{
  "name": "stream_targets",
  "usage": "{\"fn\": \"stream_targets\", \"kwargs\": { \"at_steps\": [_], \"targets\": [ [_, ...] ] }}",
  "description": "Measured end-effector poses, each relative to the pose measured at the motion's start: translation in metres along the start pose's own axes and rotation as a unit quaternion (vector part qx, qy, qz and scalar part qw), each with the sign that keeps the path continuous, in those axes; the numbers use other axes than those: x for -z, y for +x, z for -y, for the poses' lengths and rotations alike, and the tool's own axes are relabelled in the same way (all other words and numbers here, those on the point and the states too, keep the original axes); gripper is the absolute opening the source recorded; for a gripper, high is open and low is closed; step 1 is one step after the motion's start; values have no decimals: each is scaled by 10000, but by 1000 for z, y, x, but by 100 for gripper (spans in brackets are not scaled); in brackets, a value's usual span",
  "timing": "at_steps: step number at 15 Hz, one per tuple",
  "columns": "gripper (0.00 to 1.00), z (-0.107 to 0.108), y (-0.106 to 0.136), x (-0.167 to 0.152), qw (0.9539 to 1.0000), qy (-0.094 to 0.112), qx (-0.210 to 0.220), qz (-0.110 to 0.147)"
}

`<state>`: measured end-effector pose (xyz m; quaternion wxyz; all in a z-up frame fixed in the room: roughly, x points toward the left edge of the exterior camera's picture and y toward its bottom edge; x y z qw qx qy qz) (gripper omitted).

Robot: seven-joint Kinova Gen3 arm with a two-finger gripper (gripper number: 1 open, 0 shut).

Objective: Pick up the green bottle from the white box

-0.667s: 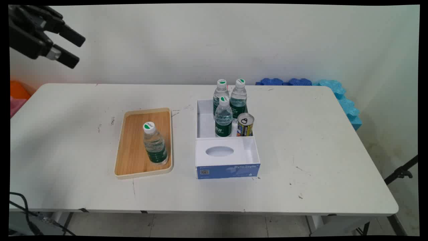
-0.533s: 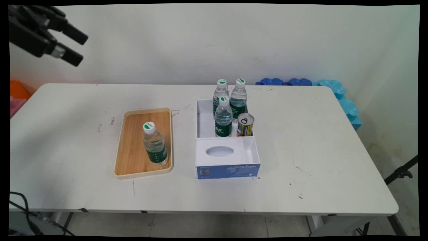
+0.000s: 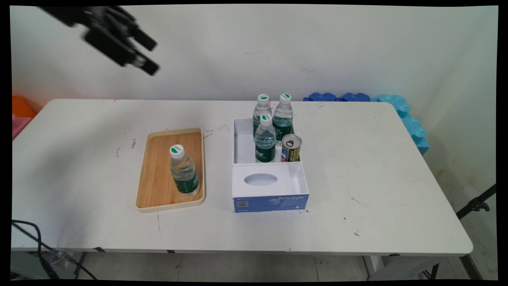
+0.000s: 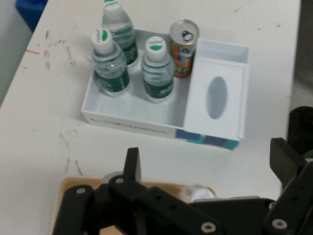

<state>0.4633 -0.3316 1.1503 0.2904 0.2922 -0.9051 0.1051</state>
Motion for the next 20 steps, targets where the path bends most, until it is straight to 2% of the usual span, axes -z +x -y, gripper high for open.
{"fn": "stream_targets", "kwargs": {
  "at_steps": [4, 8, 11, 17, 20],
  "targets": [
    [100, 16, 20, -45, 9999, 13, -75, 126],
    [100, 27, 35, -107, 9992, -109, -115, 369],
    [100, 31, 39, -142, 9987, -180, -125, 465],
    [100, 41, 42, -237, 9981, -251, 58, 553],
    [100, 42, 40, -269, 9978, -308, 171, 561]
  ]
}}
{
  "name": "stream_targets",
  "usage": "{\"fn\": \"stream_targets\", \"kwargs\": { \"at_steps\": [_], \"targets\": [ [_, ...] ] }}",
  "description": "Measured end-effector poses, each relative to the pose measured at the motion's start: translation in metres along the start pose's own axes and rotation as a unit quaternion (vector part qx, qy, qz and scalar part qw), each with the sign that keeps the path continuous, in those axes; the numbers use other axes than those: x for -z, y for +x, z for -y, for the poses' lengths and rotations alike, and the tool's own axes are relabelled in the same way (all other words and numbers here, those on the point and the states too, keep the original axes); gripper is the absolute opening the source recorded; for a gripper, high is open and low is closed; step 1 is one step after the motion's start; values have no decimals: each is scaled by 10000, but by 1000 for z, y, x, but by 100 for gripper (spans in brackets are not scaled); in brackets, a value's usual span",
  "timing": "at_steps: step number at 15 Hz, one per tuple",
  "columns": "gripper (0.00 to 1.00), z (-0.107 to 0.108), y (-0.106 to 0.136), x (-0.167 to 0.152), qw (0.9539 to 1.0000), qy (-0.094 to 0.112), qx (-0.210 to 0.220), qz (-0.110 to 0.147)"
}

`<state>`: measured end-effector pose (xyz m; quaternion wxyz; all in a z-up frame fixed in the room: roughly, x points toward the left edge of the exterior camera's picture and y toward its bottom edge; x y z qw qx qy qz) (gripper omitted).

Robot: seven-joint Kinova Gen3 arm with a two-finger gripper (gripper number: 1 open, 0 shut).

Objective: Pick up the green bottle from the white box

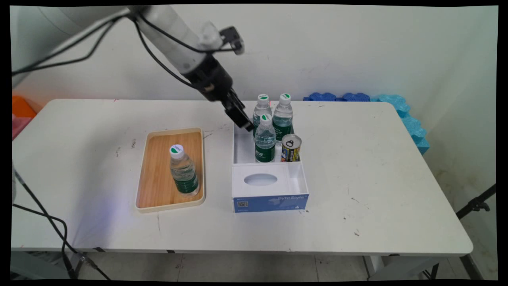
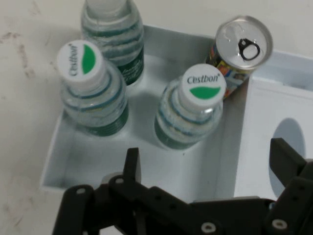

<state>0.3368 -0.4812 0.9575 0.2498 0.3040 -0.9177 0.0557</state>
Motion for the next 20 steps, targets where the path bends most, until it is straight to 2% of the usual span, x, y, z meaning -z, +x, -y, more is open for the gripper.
{"fn": "stream_targets", "kwargs": {
  "at_steps": [6, 9, 20],
  "targets": [
    [100, 3, 4, -53, 9997, -165, 164, -19],
    [100, 6, 7, -72, 9997, -181, 162, -57],
    [100, 17, 10, -113, 9998, -172, 114, -73]
  ]
}}
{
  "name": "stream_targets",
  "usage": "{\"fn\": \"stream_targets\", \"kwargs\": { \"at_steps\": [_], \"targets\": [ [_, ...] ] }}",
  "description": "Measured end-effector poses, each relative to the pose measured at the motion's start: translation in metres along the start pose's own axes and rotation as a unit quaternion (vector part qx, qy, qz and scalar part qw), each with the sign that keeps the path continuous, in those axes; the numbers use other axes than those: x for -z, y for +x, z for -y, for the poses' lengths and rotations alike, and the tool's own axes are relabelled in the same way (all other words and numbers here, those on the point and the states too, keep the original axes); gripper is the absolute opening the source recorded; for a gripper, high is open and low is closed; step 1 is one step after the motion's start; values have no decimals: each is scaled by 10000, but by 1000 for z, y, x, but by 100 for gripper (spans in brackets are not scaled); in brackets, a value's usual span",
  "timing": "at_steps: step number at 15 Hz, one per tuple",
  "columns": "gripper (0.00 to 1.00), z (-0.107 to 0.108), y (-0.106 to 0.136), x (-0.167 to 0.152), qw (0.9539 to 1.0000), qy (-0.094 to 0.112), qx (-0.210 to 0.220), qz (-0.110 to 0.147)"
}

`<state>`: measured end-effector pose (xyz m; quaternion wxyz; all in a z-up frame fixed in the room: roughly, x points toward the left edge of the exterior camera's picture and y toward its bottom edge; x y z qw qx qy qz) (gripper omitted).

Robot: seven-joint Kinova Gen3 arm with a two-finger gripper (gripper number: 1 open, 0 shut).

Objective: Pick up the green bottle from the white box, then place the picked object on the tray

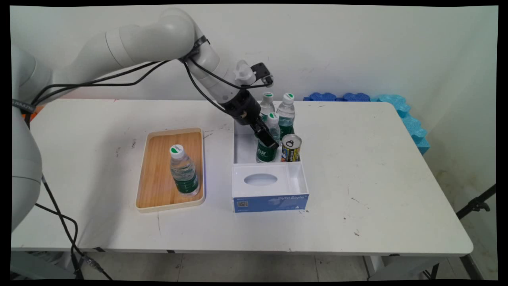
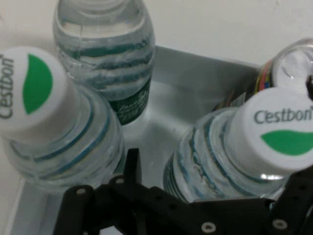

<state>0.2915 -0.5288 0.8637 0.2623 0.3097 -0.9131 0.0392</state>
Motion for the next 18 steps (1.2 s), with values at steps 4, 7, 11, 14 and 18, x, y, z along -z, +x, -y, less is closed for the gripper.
{"fn": "stream_targets", "kwargs": {
  "at_steps": [4, 7, 11, 14, 18],
  "targets": [
    [0, 1, 1, -2, 10000, -5, -3, 1],
    [0, 0, 2, -2, 10000, -30, -45, -9],
    [0, -2, 0, 3, 9999, -34, -104, -28],
    [0, -2, 1, 15, 9999, 37, -100, -87],
    [0, -3, 8, 49, 9994, 182, -91, -292]
  ]
}}
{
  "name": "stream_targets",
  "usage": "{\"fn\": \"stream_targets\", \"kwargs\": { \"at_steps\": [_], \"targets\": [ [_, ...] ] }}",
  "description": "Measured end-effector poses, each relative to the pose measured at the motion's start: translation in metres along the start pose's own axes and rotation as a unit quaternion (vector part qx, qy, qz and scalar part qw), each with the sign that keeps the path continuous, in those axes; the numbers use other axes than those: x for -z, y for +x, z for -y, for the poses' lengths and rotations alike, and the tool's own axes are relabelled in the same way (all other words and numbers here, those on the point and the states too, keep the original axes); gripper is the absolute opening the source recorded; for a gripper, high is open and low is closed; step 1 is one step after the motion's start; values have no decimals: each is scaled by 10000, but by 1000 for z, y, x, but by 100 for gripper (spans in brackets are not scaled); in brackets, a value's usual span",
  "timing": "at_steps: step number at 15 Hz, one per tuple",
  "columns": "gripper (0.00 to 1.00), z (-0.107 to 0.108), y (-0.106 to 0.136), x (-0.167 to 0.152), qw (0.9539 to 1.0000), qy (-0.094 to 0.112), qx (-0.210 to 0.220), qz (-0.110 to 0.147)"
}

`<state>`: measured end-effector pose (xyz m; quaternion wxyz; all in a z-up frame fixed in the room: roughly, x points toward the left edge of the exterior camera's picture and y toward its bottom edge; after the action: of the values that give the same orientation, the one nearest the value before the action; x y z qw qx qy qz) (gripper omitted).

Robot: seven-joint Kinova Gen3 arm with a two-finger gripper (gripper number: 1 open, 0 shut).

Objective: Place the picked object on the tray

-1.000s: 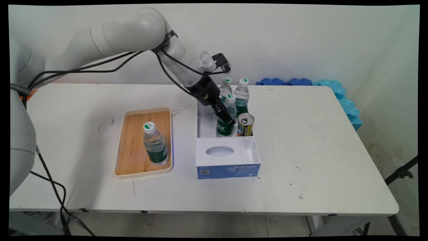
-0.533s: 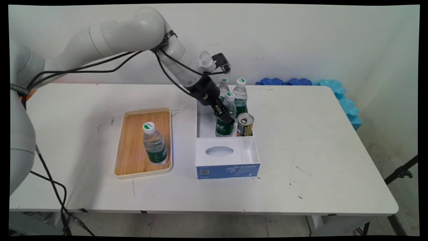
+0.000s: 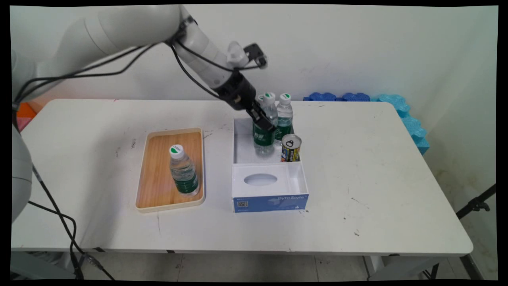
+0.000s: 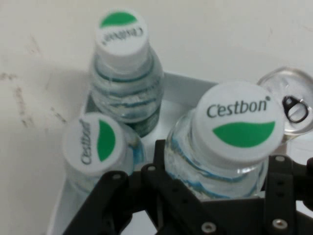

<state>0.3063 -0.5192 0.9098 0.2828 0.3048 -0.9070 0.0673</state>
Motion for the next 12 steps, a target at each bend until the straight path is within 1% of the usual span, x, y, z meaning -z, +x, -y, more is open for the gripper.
{"fn": "stream_targets", "kwargs": {
  "at_steps": [4, 6, 8, 12],
  "targets": [
    [0, -5, 2, 44, 9998, 38, -69, -201],
    [0, -9, -2, 72, 9995, 25, -125, -294],
    [0, -11, -8, 92, 9993, 7, -183, -334],
    [0, -9, -36, 140, 9988, -26, -352, -348]
  ]
}}
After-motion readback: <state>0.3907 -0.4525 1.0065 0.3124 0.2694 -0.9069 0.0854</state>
